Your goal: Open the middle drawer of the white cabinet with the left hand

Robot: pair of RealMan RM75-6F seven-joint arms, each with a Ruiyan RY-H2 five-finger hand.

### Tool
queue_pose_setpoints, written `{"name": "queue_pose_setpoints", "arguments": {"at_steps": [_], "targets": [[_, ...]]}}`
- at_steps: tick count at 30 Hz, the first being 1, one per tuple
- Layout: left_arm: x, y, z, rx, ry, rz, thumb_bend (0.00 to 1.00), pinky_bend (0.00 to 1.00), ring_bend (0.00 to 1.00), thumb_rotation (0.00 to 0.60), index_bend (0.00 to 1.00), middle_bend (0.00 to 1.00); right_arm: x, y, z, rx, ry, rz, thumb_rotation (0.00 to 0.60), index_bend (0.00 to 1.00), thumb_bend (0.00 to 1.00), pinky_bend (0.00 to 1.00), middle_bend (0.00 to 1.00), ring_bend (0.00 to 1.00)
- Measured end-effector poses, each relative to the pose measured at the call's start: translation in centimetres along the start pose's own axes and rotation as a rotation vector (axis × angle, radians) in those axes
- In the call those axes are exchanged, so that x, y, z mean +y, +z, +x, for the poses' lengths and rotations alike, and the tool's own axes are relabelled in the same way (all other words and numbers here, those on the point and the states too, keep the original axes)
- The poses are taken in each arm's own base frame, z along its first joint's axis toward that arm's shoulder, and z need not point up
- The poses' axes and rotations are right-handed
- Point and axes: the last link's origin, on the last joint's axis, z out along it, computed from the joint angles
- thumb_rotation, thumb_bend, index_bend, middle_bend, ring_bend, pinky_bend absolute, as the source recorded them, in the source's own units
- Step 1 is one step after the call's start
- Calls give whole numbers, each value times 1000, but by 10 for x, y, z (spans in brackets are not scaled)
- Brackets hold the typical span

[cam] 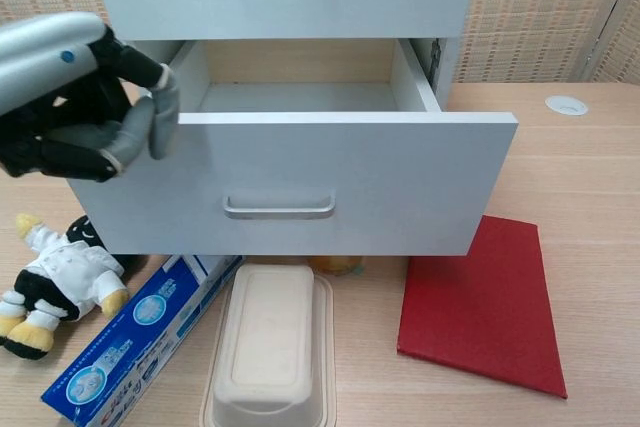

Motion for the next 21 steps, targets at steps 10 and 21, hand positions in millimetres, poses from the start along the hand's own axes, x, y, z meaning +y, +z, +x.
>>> {"name": "queue_pose_setpoints", "arguments": {"at_steps": [10,21], "targets": [[-61,-21,25,102,19,184,721,997,905,600,756,954,-6,6,-5,-6,9,12,600,353,315,249,356,296],[-146,-53,27,50,103,495,478,548,388,600,275,492,-10,13,-8,-33,25,22,600,353,315,249,355,296]]}}
